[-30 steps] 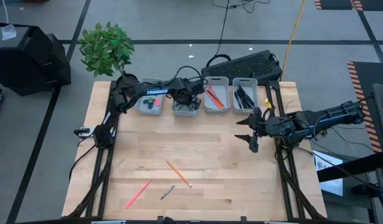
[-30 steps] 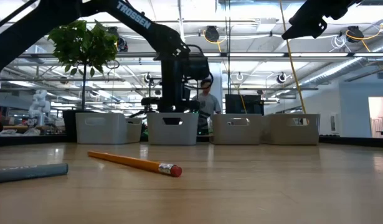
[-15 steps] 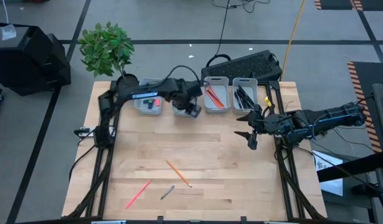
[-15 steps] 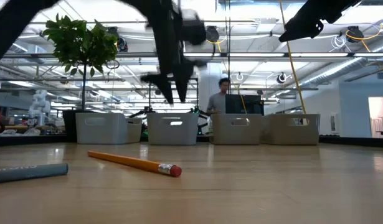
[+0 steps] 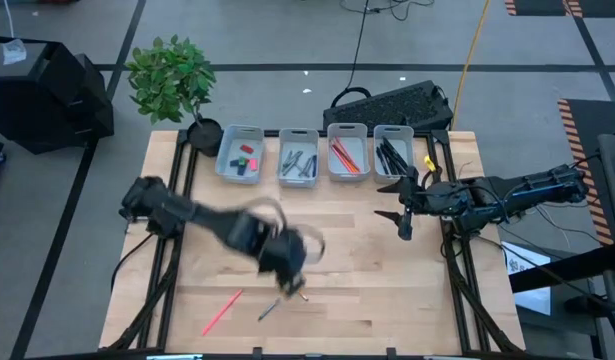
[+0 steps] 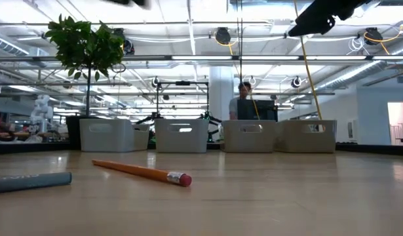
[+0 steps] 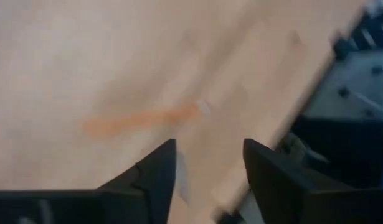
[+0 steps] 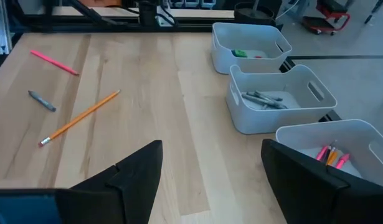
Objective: Sort crayons/erasers/pens/pencils in bins
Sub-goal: Put the gray crayon into the middle left gray bin
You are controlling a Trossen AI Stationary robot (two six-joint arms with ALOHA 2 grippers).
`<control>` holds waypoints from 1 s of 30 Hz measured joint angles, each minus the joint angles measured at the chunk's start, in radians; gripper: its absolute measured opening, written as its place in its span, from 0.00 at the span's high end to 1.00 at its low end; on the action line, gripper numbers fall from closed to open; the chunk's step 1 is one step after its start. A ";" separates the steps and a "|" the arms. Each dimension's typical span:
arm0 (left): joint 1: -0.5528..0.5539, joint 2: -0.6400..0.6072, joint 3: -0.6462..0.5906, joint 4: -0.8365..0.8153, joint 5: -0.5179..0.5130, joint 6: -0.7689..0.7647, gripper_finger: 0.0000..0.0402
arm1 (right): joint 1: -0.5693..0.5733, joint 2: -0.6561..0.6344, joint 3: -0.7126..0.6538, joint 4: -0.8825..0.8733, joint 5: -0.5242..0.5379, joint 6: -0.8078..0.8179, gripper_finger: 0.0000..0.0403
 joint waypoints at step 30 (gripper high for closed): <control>-0.211 0.441 -0.004 0.001 -0.005 -0.405 0.46 | 0.444 0.286 0.124 0.202 0.107 0.376 0.34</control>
